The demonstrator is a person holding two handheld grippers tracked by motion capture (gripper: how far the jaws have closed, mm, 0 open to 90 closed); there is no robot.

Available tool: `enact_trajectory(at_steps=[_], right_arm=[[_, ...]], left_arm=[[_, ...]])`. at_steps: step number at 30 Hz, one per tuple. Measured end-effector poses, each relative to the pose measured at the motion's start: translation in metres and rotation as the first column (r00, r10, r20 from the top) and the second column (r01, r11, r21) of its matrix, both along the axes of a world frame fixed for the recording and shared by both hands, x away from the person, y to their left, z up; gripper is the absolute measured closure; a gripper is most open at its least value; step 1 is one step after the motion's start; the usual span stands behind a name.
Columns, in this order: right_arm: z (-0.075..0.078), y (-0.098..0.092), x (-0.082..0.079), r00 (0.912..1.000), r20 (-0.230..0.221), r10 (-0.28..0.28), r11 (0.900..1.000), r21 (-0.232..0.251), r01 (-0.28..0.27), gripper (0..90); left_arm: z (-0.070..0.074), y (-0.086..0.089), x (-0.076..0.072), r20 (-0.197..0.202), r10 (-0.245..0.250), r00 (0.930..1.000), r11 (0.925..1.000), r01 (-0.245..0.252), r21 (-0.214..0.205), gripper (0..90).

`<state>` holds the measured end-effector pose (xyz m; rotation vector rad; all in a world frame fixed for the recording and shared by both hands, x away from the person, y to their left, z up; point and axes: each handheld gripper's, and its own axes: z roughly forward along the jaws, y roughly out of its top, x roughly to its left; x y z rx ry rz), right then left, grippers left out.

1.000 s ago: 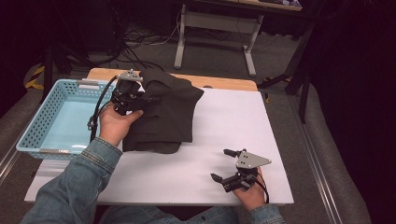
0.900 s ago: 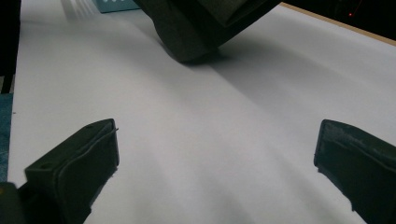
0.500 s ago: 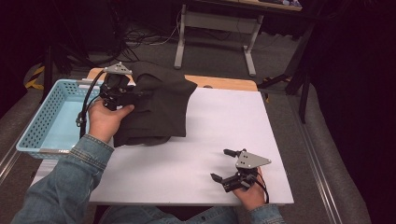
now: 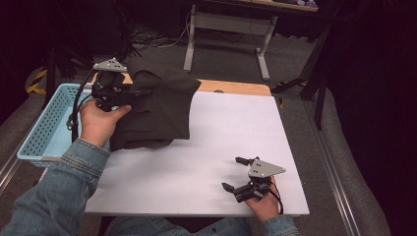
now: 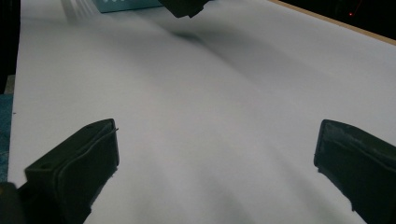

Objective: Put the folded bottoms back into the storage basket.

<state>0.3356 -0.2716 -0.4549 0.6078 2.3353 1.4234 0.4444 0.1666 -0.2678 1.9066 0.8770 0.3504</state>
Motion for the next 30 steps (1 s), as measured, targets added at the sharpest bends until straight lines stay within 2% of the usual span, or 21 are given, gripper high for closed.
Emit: enact_trajectory(at_steps=[18,30], right_arm=[[0.0,0.0,0.0,1.0,0.001,0.0,1.0,-0.002,0.0,0.5],[0.0,0.001,0.0,1.0,0.001,0.0,1.0,-0.004,0.0,0.5]], left_arm=[[0.02,0.031,-0.009,0.02,0.037,0.9991,0.9993,-0.037,0.002,72.3],[0.028,0.063,-0.017,0.027,0.081,0.9963,0.9967,-0.081,-0.005,72.3]])
